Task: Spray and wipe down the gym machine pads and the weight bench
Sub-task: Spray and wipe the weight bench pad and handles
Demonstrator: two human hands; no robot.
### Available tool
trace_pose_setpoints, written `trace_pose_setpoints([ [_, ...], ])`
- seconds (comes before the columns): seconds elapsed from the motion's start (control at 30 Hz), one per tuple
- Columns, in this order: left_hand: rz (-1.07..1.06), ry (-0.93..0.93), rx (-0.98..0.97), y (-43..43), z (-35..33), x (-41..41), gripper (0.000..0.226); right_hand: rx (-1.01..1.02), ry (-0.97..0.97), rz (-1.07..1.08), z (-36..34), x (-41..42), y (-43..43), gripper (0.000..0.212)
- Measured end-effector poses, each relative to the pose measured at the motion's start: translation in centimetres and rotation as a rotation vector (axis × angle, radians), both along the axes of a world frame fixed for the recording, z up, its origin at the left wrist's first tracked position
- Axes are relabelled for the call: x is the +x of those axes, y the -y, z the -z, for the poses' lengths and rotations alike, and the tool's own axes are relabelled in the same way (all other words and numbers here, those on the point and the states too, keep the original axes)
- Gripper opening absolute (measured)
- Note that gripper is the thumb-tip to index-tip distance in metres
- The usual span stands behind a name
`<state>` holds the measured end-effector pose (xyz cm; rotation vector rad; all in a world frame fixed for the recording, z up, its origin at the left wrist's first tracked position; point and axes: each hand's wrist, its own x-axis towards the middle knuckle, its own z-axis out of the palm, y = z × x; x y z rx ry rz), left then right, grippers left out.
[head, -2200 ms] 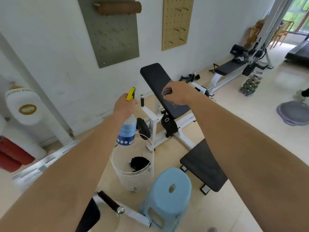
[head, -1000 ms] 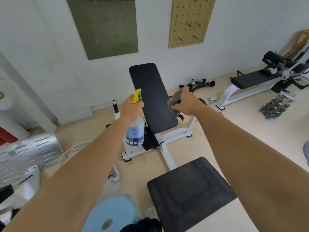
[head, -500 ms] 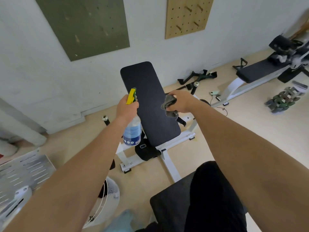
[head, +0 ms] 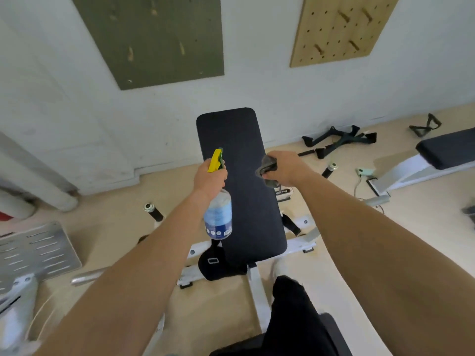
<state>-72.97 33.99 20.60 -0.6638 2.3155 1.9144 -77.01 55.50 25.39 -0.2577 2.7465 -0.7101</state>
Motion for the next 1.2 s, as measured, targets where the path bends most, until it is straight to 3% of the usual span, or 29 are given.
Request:
trace_pose_setpoints([
  [0.17, -0.150, 0.071, -0.036, -2.6, 2.5, -9.8, 0.023, -0.121, 0.022, -0.055, 4.4, -14.8, -1.6, 0.031],
  [0.37, -0.250, 0.149, -0.115, -5.4, 4.7, -16.3, 0.028, -0.166, 0.099, -0.118, 8.8, -24.5, -2.9, 0.036],
  [0.83, -0.342, 0.295, -0.165, -5.1, 8.6, -24.3, 0.020, -0.310, 0.227, -0.010, 13.4, -31.1, -2.8, 0.033],
  [1.2, -0.192, 0.241, -0.293, -0.5, 16.1, -29.8, 0.003, -0.409, 0.180, 0.212, 21.5, -34.0, -0.3, 0.036],
])
